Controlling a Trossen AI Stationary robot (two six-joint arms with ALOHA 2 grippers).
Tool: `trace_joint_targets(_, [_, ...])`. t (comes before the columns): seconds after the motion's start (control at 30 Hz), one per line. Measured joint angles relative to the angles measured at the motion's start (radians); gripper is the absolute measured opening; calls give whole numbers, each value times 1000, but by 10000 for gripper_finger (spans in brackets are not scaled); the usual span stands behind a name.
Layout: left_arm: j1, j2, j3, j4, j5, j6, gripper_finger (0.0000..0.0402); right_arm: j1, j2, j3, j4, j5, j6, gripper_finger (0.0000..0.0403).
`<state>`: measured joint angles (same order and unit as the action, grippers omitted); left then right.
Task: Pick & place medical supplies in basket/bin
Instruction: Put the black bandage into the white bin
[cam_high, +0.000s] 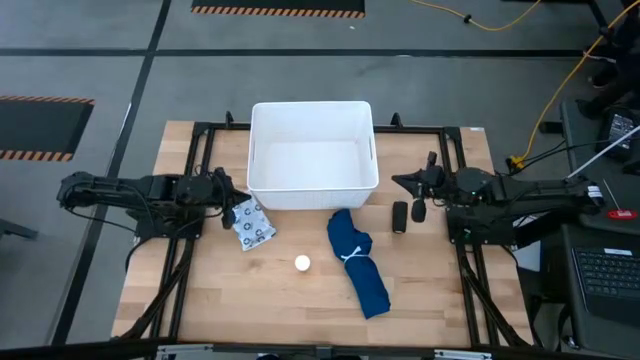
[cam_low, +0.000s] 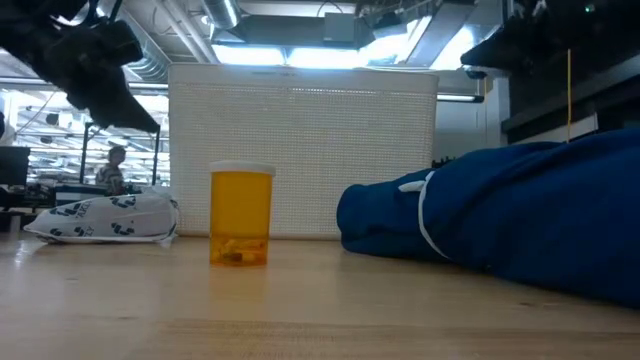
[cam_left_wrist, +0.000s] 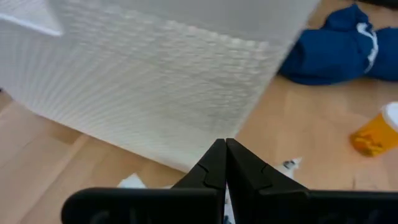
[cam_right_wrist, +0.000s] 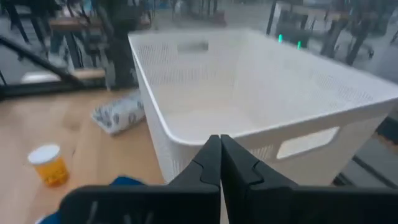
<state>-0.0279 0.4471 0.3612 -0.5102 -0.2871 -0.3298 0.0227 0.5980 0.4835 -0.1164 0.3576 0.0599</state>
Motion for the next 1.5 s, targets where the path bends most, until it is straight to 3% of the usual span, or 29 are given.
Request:
trace_joint_targets(0.37, [-173, 117, 78, -126, -82, -87, 2, 21, 148, 132, -289, -1, 271, 2])
trace_joint_targets(0.5, [-239, 119, 78, -118, -116, -73, 2, 75, 187, 196, -444, 4, 345, 2])
trace_joint_targets(0.63, [-290, 119, 78, -81, -181, -26, 2, 139, 226, 275, -577, 89, 466, 2])
trace_joint_targets(0.8, [-339, 119, 78, -10, -185, 36, 2, 240, 293, 334, -648, 115, 574, 1])
trace_joint_targets(1.0, [-365, 119, 78, 43, -211, 89, 2, 344, 395, 410, -822, 121, 805, 1])
trace_joint_targets(1.23, [-365, 119, 78, 92, -220, 89, 3, 378, 478, 438, -972, 112, 1082, 2])
trace_joint_targets(1.5, [-365, 119, 78, 92, -215, 65, 2, 376, 512, 438, -1019, 54, 1159, 15])
